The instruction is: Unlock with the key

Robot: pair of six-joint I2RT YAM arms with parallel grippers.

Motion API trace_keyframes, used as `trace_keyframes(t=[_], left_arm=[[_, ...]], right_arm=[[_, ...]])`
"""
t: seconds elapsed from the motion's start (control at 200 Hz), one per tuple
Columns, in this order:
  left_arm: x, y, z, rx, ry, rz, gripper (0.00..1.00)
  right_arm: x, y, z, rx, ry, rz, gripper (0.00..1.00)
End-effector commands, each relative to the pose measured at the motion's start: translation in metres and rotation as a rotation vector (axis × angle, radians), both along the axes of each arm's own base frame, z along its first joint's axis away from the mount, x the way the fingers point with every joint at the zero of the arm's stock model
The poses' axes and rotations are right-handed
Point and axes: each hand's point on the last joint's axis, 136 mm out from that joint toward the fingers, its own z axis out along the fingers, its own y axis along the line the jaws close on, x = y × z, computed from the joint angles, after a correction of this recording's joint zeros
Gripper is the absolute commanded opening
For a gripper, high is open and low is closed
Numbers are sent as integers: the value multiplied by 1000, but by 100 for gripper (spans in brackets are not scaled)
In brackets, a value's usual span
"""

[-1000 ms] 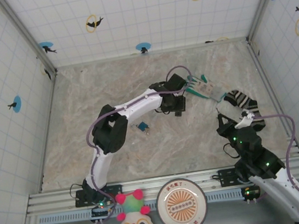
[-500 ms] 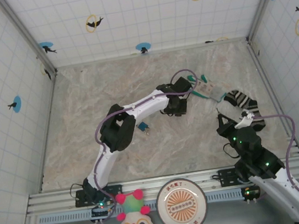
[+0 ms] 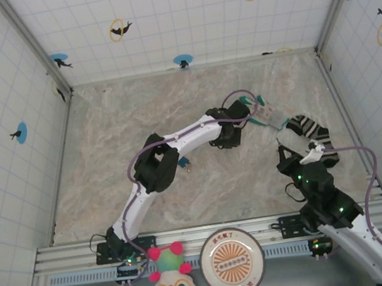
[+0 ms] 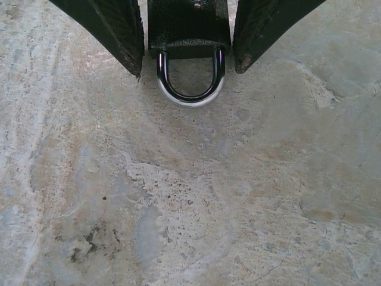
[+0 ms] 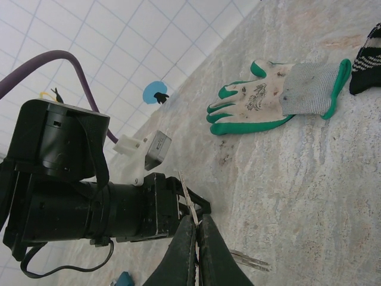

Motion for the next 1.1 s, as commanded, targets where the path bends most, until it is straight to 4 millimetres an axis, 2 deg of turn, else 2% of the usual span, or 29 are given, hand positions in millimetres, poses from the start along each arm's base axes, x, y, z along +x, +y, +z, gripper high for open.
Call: trace_keyframes(t=[0.0,0.2,0.32,0.365,0.45,0.646,0.721,0.751,0.761,0.781,0.891,1.096], left_arm=[[-11,16,-14,111,21,-28,41],[-13,19,-9,138,3,-42,41],[-17,17,-20,141,26,-47,35],[-18,17,-24,144,33,-52,29],[-21,17,-31,152,49,-58,24],[-28,21,-30,152,66,-64,13],[-28,23,-21,119,47,-45,11],[-30,25,-23,113,45,-36,11],[-27,22,-9,84,26,-32,11],[-27,22,-2,64,15,-25,10],[-24,29,20,-14,-15,31,6],[-20,55,62,-158,-63,160,6]], right_arm=[[4,-1,1,26,-27,-19,0],[5,1,-7,32,-15,-15,0],[5,1,-8,34,-14,-17,0],[4,0,-7,33,-15,-19,0],[3,-1,-6,30,-16,-21,0],[3,0,-9,25,-11,-16,0],[3,2,-9,20,-10,-3,0],[4,3,-10,19,-8,1,0],[4,3,-10,19,-8,3,0],[4,4,-10,17,-10,5,0],[6,18,-3,19,-52,73,0],[11,38,4,22,-94,162,0]])
